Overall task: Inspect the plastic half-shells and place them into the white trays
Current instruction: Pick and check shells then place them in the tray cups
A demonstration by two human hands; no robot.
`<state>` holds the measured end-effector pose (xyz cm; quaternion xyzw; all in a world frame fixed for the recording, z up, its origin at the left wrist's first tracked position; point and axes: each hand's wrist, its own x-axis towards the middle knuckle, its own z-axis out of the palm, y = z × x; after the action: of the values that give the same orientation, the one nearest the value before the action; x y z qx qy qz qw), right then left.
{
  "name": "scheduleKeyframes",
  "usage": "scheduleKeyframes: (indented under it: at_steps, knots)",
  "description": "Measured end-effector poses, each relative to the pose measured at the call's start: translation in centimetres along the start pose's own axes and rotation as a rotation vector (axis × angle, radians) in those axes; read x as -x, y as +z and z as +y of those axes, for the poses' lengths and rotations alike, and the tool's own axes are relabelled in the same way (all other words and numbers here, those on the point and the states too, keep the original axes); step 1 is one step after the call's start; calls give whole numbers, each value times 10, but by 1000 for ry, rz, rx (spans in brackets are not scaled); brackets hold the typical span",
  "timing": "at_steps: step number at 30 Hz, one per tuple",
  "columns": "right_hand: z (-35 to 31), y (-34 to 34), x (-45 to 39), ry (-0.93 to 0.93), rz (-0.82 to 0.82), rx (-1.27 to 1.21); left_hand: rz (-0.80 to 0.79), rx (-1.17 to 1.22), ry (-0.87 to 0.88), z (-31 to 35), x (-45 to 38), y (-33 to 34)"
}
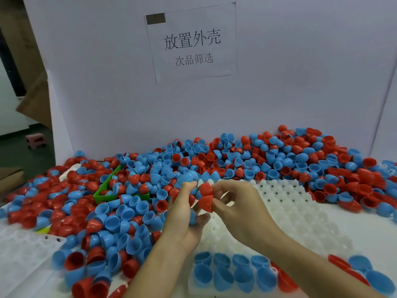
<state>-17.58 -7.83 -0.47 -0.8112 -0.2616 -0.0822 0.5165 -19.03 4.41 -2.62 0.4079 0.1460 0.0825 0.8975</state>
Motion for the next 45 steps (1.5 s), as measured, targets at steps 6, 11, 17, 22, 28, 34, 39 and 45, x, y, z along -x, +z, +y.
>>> scheduleKeyframes:
  at_steps: [6, 11, 17, 22, 28, 34, 39, 45]
  knots:
    - [9, -16, 2, -94, 47, 290, 52, 54, 30, 7, -4, -5]
    - [11, -25, -1, -134, -120, 511, 47, 72, 64, 12, -7, -9]
    - [-5, -10, -11, -102, -463, 750, 50, 79, 106, 19, -9, -15]
    - [-10, 15, -17, -97, -633, 917, 58, 90, 100, 18, -11, -16]
    - [-7, 26, -22, -75, -671, 936, 59, 89, 84, 19, -11, -16]
    - [-9, 15, -32, -4, -713, 867, 59, 78, 58, 19, -10, -15]
    - [-8, -6, -40, 5, -434, 678, -11, 117, 34, 19, -9, -16]
    - [5, -2, -38, 248, -261, 248, -79, 104, -17, 12, -9, -14]
